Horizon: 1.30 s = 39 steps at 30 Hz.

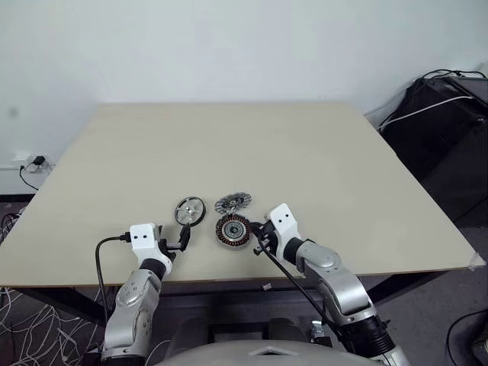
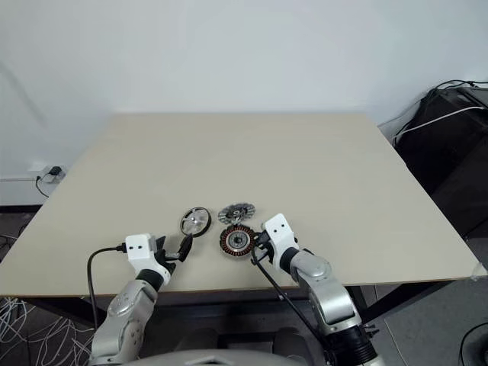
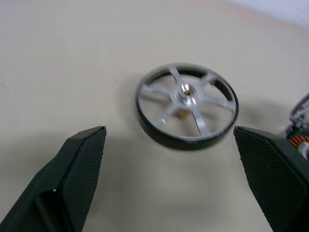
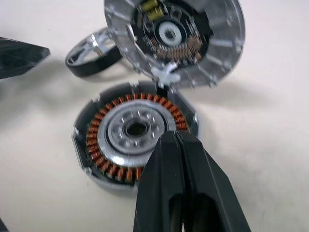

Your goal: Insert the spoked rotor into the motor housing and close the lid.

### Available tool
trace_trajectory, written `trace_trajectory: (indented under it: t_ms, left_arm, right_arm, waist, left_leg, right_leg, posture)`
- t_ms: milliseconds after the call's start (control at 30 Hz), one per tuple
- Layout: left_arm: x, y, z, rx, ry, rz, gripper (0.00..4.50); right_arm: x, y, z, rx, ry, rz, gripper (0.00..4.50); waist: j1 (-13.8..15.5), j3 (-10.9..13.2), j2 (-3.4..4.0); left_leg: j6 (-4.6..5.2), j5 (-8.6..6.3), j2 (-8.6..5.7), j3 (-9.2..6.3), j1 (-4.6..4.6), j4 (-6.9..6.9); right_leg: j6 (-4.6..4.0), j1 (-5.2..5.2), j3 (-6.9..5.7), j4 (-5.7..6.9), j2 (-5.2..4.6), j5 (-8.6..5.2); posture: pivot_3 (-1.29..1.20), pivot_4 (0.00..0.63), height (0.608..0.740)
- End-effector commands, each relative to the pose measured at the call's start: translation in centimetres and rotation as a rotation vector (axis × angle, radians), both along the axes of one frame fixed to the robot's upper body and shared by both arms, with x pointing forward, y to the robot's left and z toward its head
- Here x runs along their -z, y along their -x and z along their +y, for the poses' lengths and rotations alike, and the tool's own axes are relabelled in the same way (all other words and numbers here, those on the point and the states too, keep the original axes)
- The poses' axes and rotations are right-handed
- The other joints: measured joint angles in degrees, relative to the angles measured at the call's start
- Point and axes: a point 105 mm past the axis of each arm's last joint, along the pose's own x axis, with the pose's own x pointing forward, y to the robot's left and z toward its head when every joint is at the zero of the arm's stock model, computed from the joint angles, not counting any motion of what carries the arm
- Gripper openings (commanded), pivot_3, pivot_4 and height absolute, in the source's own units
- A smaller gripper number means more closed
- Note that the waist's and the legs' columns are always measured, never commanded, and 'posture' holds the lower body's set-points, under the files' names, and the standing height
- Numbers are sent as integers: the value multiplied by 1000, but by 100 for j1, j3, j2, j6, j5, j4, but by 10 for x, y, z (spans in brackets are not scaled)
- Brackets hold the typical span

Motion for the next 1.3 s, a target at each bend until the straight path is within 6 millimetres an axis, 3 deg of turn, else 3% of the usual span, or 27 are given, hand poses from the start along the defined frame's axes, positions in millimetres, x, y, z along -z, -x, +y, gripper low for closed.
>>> trace_trajectory:
  t_ms: [33,200,567,867,1300]
  left_arm:
    - [-8,-13,1,28,39,8,4500]
    - [-15,-29,-1,44,70,19,4500]
    - [3,-41,-1,-11,42,170,4500]
    - [-11,-43,-24,96,171,132,4500]
    - [-17,-46,-23,43,260,97,4500]
  right_arm:
    - [-18,-5,1,17,-31,-61,42]
    - [-18,-6,2,33,-42,-61,42]
    - [-19,-7,0,53,-47,-63,42]
    - [-19,-7,2,45,-47,-60,42]
    - [-17,-5,3,39,-47,-51,42]
  waist:
    - [-5,2,-3]
    - [-8,5,-9]
    - [12,6,-14]
    - [24,6,-15]
    - [19,12,-23]
  left_leg:
    - [-1,1,0,-1,0,0]
    - [15,11,-2,0,0,0]
    - [18,15,-4,-2,1,0]
    - [10,14,-5,-3,0,0]
    - [13,16,-4,-2,-1,0]
  right_leg:
    - [0,-1,-1,0,2,0]
    - [-12,2,1,-1,1,8]
    - [-24,4,1,-1,1,17]
    - [-24,4,1,-2,-1,18]
    - [-25,3,1,-3,-1,18]
  posture:
    - [0,0,740]
    - [0,0,740]
    - [0,0,740]
    - [0,0,740]
    - [0,0,740]
